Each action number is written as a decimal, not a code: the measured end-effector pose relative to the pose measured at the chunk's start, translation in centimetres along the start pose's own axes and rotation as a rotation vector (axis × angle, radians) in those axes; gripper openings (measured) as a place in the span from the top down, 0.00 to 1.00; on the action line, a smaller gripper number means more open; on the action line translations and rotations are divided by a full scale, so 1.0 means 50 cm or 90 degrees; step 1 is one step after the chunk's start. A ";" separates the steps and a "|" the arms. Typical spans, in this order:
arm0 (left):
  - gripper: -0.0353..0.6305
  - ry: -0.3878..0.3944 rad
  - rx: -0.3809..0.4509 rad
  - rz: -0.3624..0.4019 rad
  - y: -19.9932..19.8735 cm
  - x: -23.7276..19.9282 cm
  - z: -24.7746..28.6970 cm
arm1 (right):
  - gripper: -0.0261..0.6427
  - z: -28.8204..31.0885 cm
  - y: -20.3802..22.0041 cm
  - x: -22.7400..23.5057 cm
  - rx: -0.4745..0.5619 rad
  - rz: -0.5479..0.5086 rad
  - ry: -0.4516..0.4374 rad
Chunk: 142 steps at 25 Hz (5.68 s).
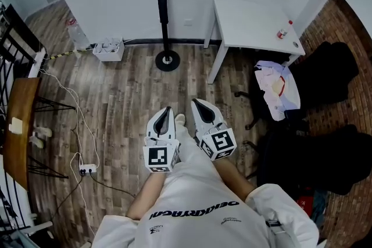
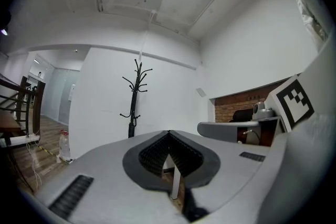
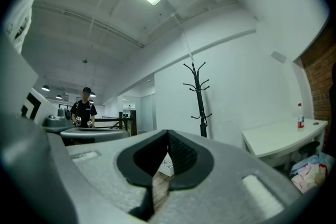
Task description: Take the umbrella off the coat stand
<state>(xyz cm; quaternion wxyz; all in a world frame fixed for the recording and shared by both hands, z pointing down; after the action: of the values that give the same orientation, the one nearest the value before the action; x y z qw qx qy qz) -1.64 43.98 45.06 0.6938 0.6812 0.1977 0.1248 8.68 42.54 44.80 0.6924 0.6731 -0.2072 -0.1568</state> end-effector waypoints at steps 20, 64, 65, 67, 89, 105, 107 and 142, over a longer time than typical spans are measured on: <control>0.95 -0.038 -0.005 -0.002 -0.013 -0.295 0.435 | 0.96 0.480 -0.023 0.199 0.025 -0.001 -0.006; 0.95 -0.023 -0.040 -0.021 -0.036 -0.649 1.100 | 0.97 1.170 -0.002 0.544 -0.050 0.014 0.015; 0.95 -0.019 -0.039 -0.021 -0.037 -0.658 1.112 | 0.97 1.184 0.001 0.550 -0.053 0.014 0.018; 0.95 -0.013 -0.037 -0.021 -0.037 -0.674 1.131 | 0.97 1.209 0.014 0.559 -0.061 0.012 0.024; 0.95 0.028 -0.079 -0.018 0.026 -0.768 1.244 | 0.67 1.427 0.198 0.674 -0.138 -0.001 0.057; 0.95 0.005 -0.104 -0.021 0.050 -0.828 1.256 | 0.43 1.584 0.363 0.755 -0.208 -0.014 0.045; 0.95 0.001 -0.101 -0.018 0.050 -0.833 1.252 | 0.42 1.597 0.379 0.765 -0.213 -0.020 0.053; 0.95 -0.003 -0.111 0.040 0.060 -0.820 1.195 | 0.56 1.640 0.488 0.805 -0.316 0.009 0.082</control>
<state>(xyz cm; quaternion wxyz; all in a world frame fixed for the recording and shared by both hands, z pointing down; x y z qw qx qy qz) -11.34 -27.57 51.95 0.7466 0.6244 0.1632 0.1615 1.15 -47.43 72.85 0.8493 0.4896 -0.1226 -0.1550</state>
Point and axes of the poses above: the fingertips, and each gripper's own axes: z forward along the fingers, x to its right, y out of its underside, the point moved 3 cm from there along -z, backward along the fingers, and after that the axes turned 1 degree about -x, right-handed, at the moved point
